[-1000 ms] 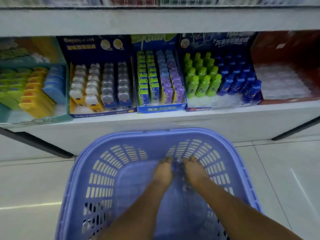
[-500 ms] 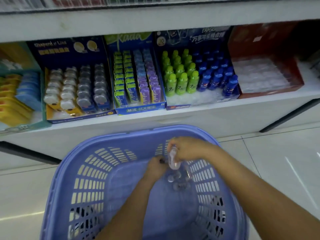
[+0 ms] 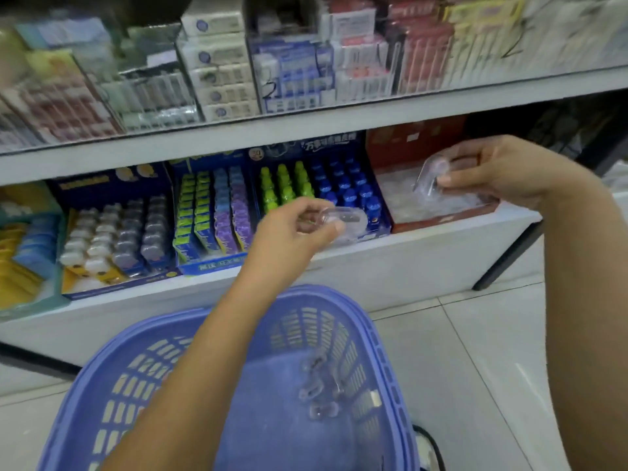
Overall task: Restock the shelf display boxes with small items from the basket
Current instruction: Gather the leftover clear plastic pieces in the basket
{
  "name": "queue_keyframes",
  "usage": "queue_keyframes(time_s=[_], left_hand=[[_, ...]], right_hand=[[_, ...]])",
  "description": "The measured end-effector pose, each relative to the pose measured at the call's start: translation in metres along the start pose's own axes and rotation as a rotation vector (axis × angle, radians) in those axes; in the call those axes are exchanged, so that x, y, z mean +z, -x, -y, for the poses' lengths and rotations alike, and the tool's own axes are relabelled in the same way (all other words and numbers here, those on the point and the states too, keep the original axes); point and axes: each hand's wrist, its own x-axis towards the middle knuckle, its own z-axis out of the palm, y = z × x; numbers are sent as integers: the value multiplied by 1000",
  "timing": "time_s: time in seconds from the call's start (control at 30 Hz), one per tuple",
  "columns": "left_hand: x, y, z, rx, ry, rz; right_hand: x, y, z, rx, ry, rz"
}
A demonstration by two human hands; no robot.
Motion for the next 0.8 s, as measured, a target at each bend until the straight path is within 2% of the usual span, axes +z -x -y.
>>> queue_keyframes(time_s=[0.1,0.27,0.47,0.6,0.8], left_hand=[[23,-39,-21,99,-108,-22],[62,-97,-30,279,-339,-71],[85,-145,-22,311,-729,12],[97,-165,-18,261,-818,58],[106,-179,-23,157,-917,163]], right_hand=[[-12,-28,-6,-43,306,-186],[-8,-79,-25,-261,544,-452],[-4,-122,-64,-425,492,-411],[-8,-136,-80,-451,456,-306],[-6,-136,-77,-505,518,-249]])
